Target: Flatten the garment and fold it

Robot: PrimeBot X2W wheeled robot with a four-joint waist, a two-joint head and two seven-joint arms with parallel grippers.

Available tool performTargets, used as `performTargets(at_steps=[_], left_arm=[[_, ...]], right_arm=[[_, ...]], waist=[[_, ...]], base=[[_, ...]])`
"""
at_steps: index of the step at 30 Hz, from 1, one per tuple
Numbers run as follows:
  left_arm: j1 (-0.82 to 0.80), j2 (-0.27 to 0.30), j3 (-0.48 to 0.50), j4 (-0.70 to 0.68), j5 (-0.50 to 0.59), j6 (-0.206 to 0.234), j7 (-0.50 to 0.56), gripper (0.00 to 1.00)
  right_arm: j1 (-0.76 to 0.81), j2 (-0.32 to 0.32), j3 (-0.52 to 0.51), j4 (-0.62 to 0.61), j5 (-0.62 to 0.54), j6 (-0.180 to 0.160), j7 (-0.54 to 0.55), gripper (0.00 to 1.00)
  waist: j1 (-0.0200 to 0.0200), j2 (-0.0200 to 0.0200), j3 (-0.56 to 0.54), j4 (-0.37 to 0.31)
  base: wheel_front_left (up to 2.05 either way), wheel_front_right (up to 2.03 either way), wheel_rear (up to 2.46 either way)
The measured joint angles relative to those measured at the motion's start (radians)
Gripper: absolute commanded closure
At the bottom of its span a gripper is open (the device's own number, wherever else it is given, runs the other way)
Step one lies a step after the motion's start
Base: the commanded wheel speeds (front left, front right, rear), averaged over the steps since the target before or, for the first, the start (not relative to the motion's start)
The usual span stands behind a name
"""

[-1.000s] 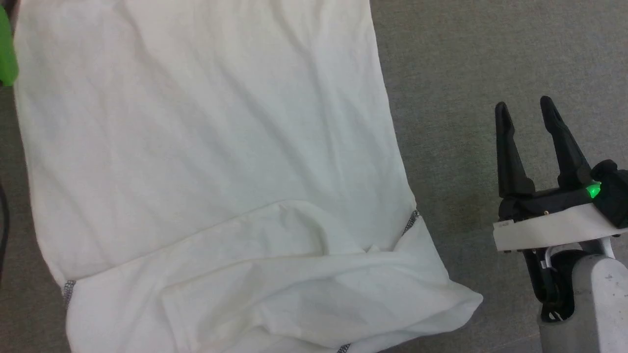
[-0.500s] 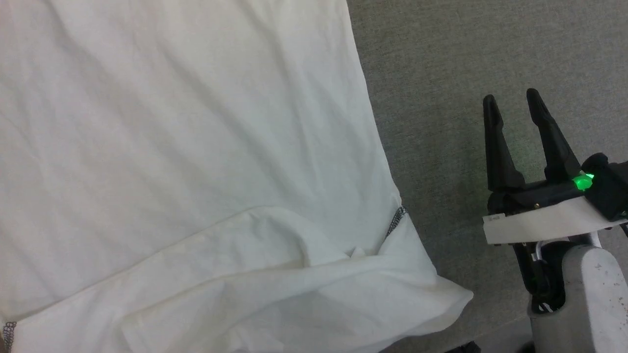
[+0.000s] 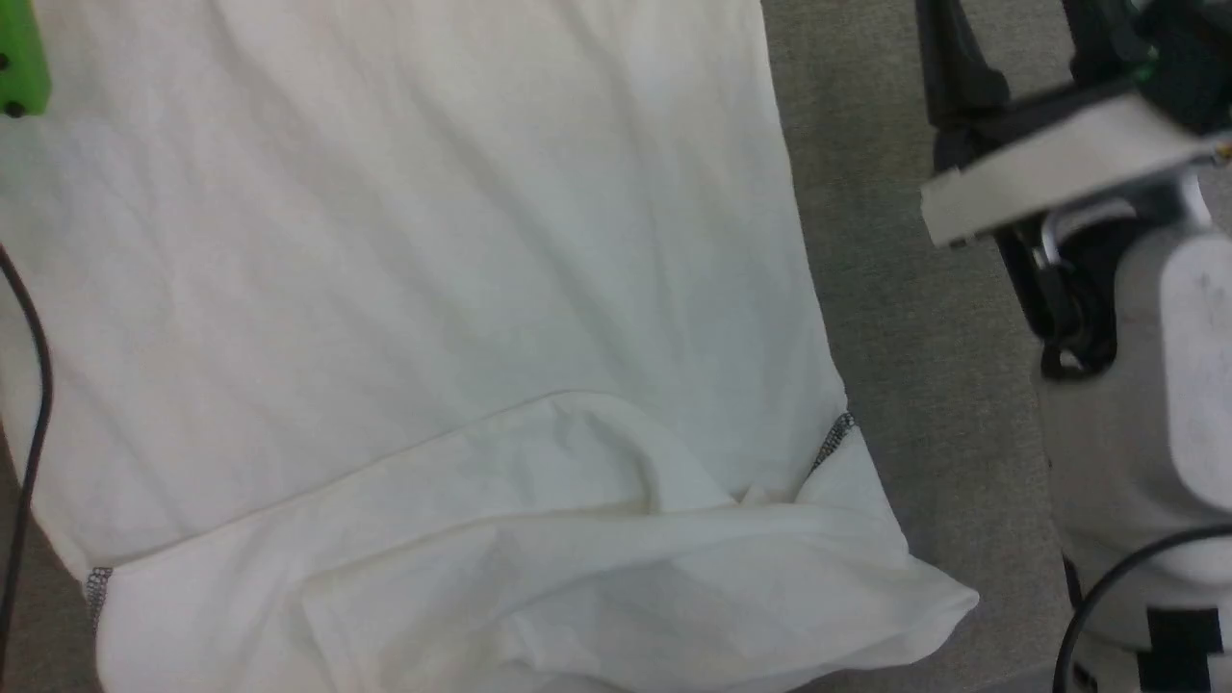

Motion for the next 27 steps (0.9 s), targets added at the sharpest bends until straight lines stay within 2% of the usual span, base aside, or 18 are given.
performTargets(at_steps=[4, 11, 16, 21, 22, 23, 24, 25, 27], left_arm=[[-0.022, -0.047, -0.027, 0.027, -0.006, -0.012, -0.044, 1.00], [-0.081, -0.125, -0.076, 0.073, -0.009, -0.037, -0.121, 1.00], [-0.117, -0.170, -0.097, 0.115, -0.017, -0.054, -0.170, 1.00], [-0.152, -0.198, -0.117, 0.164, -0.023, -0.072, -0.205, 1.00], [-0.158, -0.199, -0.118, 0.170, -0.024, -0.075, -0.208, 1.00], [-0.167, -0.199, -0.118, 0.177, -0.024, -0.080, -0.216, 1.00], [-0.175, -0.199, -0.119, 0.183, -0.024, -0.082, -0.227, 1.00], [-0.180, -0.199, -0.119, 0.189, -0.024, -0.085, -0.234, 1.00], [-0.189, -0.199, -0.120, 0.203, -0.022, -0.088, -0.263, 1.00]], right_arm=[[-0.220, 0.000, 0.006, 0.206, 0.029, 0.000, 0.152, 0.00], [-0.480, 0.000, -0.058, 0.548, -0.045, 0.000, 0.347, 0.00], [-0.550, -0.003, -0.120, 0.686, -0.111, 0.000, 0.508, 0.00], [-0.597, -0.003, -0.161, 0.734, -0.150, 0.000, 0.620, 0.00], [-0.605, -0.003, -0.169, 0.735, -0.160, 0.000, 0.639, 0.27], [-0.617, -0.003, -0.172, 0.735, -0.182, 0.000, 0.662, 0.65], [-0.628, -0.002, -0.174, 0.733, -0.203, 0.000, 0.680, 0.85], [-0.635, -0.001, -0.174, 0.729, -0.214, 0.000, 0.689, 1.00], [-0.644, 0.003, -0.172, 0.714, -0.237, 0.000, 0.701, 1.00]], waist=[[0.0000, -0.0001, -0.008, 0.042], [0.0000, 0.0000, -0.008, 0.125], [0.0000, 0.0000, -0.001, 0.186], [-0.0001, 0.0000, 0.013, 0.237], [0.0000, -0.0001, 0.016, 0.242], [-0.0001, -0.0001, 0.021, 0.247], [-0.0001, 0.0000, 0.027, 0.250], [0.0000, 0.0000, 0.032, 0.251], [0.0000, -0.0001, 0.041, 0.252]], base=[[0.00, 0.00, 0.00], [0.00, 0.00, 0.00], [0.00, 0.00, 0.00], [0.00, 0.00, 0.00], [0.00, 0.00, 0.00], [0.00, 0.00, 0.00], [0.00, 0.00, 0.00], [0.00, 0.00, 0.00], [0.00, 0.00, 0.00]])
